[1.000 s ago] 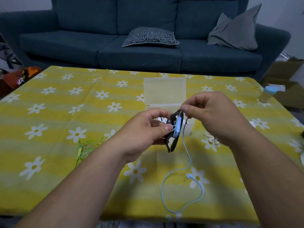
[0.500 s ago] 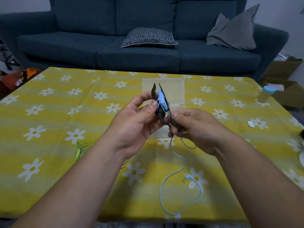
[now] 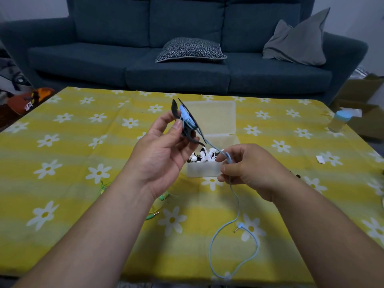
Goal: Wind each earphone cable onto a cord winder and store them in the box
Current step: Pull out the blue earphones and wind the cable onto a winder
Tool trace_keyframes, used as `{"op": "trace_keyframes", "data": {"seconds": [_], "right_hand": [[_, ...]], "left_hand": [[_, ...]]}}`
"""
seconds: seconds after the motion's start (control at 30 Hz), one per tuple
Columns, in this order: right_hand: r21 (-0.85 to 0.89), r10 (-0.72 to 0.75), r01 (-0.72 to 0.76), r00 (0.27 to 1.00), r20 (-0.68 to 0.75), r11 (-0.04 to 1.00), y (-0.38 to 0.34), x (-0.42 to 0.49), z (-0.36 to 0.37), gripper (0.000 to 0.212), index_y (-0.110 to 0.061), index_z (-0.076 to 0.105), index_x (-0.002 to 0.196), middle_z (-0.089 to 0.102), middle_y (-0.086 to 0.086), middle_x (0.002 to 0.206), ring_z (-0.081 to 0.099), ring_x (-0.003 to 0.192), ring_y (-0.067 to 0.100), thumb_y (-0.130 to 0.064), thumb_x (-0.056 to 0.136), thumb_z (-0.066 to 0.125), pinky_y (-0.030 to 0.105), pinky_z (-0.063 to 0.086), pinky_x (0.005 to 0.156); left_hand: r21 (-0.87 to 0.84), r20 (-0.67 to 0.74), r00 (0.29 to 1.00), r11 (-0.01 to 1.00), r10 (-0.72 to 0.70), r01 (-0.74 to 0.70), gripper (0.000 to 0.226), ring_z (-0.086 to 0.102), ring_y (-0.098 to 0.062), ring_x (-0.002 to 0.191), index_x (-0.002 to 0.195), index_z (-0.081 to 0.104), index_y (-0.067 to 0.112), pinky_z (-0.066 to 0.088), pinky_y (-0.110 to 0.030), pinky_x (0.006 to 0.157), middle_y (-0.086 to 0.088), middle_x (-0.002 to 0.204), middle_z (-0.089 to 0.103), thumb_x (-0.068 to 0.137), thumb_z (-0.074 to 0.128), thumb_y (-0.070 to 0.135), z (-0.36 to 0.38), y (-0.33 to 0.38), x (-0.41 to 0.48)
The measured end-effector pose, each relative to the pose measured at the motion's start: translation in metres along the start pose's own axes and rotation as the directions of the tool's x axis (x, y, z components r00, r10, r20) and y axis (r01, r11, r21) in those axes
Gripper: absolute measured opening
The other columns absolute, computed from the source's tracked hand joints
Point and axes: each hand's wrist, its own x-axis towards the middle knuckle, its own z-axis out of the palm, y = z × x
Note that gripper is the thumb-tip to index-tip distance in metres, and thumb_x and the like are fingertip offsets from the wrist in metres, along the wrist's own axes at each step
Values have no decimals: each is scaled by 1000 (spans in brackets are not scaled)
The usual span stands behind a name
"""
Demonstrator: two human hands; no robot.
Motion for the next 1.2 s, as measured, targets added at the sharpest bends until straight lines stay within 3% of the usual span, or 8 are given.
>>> {"op": "trace_keyframes", "data": {"seconds": [0.1, 0.3, 0.5, 0.63, 0.77, 0.93, 1.07, 1.2], "right_hand": [[74, 100, -99, 995, -15, 992, 0, -1, -7, 22, -5, 64, 101, 63, 12, 75, 69, 57, 28, 12, 86, 63, 52, 60, 79], [98, 165, -162, 986, -29, 982, -1, -6, -27, 31, -6, 63, 108, 68, 13, 68, 68, 54, 27, 11, 83, 67, 40, 62, 69], [251, 87, -61, 992, -95, 966, -14, -14, -54, 24, -2, 68, 104, 72, 11, 70, 71, 61, 23, 7, 81, 69, 29, 62, 66], [399, 16, 60, 983, -184, 915, -22, -18, -68, 15, 1, 67, 101, 71, 10, 70, 71, 64, 22, 2, 87, 63, 34, 62, 74], [447, 8, 94, 975, -222, 890, -26, -21, -82, 17, -2, 67, 105, 64, 4, 64, 63, 62, 19, -5, 97, 52, 36, 60, 81], [373, 17, 30, 993, -121, 928, -25, -28, -93, 25, -2, 66, 112, 52, 2, 61, 55, 56, 16, -4, 100, 45, 44, 53, 91], [302, 35, 4, 992, -121, 953, -26, -28, -94, 27, -4, 67, 112, 46, 0, 57, 46, 51, 15, -4, 102, 42, 42, 54, 89], [-162, 16, -68, 953, -304, 985, -14, -14, -83, 28, -12, 70, 102, 64, 5, 66, 60, 63, 22, -3, 100, 43, 38, 50, 76]], "left_hand": [[-54, -99, 994, 998, 37, -42, 16, 62, -17, 76, 106, 59, 15, 58, -25, 71, -8, 91, 67, 99, 48, 7, -5, 7, 6], [-44, -353, 927, 988, 125, -150, 13, 67, -15, 77, 94, 57, 18, 59, -28, 76, -5, 83, 70, 99, 51, 7, -27, 19, 19], [2, -475, 867, 985, 154, -173, 11, 71, -15, 80, 102, 59, 18, 59, -29, 77, -5, 87, 73, 100, 53, 9, -46, 24, 27], [38, -509, 847, 988, 150, -152, 16, 69, -17, 88, 114, 56, 17, 58, -29, 77, -9, 100, 69, 101, 51, 10, -51, 22, 29], [38, -550, 823, 989, 139, -142, 13, 69, -18, 93, 107, 58, 18, 59, -28, 74, -10, 105, 69, 100, 52, 9, -53, 24, 29], [79, -591, 788, 985, 171, -154, 12, 70, -17, 91, 108, 58, 18, 59, -28, 72, -8, 105, 69, 100, 53, 10, -57, 27, 29], [107, -529, 827, 981, 192, -159, 20, 70, -17, 90, 119, 57, 15, 59, -29, 77, -8, 102, 69, 100, 53, 10, -53, 27, 27], [86, -317, 943, 994, 98, -75, 14, 68, -14, 80, 107, 56, 17, 58, -28, 77, -4, 87, 70, 100, 49, 7, -35, 22, 18]]}}
